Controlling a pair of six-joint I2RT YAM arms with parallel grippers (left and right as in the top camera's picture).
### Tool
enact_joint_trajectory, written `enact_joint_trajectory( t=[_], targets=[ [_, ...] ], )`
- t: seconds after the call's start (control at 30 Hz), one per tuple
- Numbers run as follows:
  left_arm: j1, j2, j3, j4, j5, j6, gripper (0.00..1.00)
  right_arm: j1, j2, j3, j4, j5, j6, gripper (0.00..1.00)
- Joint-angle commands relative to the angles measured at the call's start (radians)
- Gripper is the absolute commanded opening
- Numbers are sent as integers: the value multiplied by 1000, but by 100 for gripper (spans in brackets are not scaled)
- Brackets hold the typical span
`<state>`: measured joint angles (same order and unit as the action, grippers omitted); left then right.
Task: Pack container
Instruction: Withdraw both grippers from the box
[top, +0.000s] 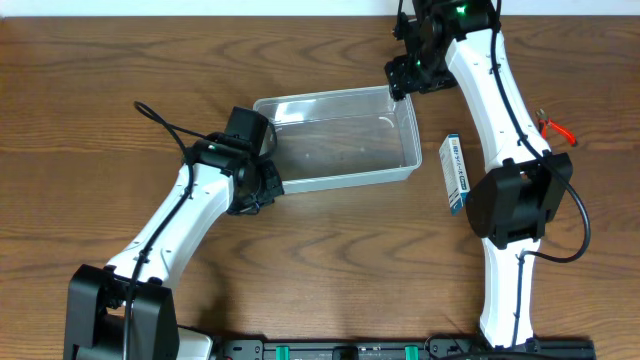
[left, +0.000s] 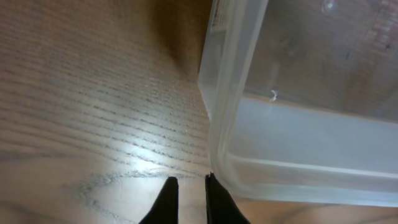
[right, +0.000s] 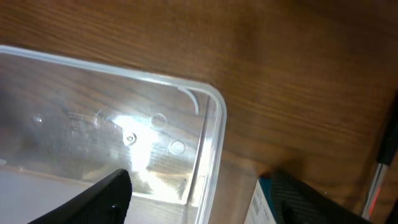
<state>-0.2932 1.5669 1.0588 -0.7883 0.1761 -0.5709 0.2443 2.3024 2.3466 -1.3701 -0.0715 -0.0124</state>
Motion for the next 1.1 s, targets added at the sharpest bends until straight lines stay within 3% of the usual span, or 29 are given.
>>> enact_joint_trajectory(
  t=[0.0, 0.1, 0.27, 0.3, 0.37, 0.7, 1.07],
  targets=[
    [14, -27, 18, -7, -22, 10, 16, -6, -21, 38, 10, 7, -30, 78],
    [48, -64, 50, -13, -91, 26, 32, -18, -21, 82, 0, 81, -7, 79],
    [149, -148, 71, -9, -201, 48, 90, -87, -21, 208, -95, 201, 63, 80],
    [168, -160, 71, -8, -208, 54, 96, -106, -21, 232, -122, 203, 63, 80],
    [206, -175, 71, -6, -212, 71, 100, -143, -21, 263, -164, 202, 55, 80],
    [298, -180, 71, 7, -244, 80, 98, -289, -21, 271, -313, 188, -11, 79],
    [315, -179, 71, 24, -335, 81, 98, -305, -21, 163, -304, 151, -64, 79]
  ],
)
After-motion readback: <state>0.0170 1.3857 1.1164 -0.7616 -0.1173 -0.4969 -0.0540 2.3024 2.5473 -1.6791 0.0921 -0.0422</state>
